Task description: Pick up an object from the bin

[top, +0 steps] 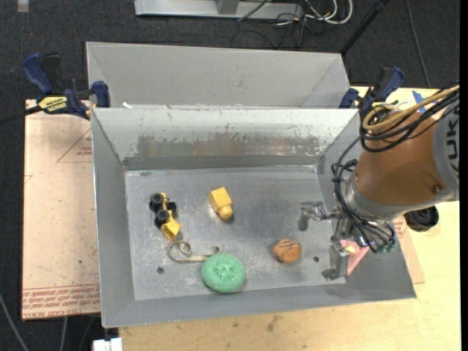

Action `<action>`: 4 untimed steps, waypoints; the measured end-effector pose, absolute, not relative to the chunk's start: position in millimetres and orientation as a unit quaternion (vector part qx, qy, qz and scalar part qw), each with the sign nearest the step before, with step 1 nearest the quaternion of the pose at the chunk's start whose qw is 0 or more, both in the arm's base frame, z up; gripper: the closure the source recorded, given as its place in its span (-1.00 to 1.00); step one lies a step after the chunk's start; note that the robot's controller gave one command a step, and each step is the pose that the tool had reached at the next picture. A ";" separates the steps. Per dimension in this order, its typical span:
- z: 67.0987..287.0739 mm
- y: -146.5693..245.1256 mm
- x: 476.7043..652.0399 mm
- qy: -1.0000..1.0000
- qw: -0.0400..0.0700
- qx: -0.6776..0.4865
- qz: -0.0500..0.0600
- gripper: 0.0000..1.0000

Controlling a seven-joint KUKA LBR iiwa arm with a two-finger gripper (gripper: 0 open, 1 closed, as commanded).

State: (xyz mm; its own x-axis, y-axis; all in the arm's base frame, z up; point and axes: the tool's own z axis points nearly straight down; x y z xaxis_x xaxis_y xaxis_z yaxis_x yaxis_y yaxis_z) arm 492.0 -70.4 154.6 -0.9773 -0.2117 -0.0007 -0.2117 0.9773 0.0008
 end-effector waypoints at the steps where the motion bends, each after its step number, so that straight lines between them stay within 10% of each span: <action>1: 136.2 -64.0 490.8 0.989 0.000 -0.149 0.001 -1.00; 2: 69.2 -33.1 491.1 0.992 0.008 -0.123 0.000 -1.00; 3: 71.1 -31.9 497.9 0.997 -0.001 -0.076 0.001 1.00; 4: 71.1 -31.9 497.8 0.997 -0.001 -0.076 0.001 1.00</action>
Offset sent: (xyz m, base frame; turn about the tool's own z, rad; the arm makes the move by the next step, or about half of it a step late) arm -0.0050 0.0356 -0.0846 -0.0335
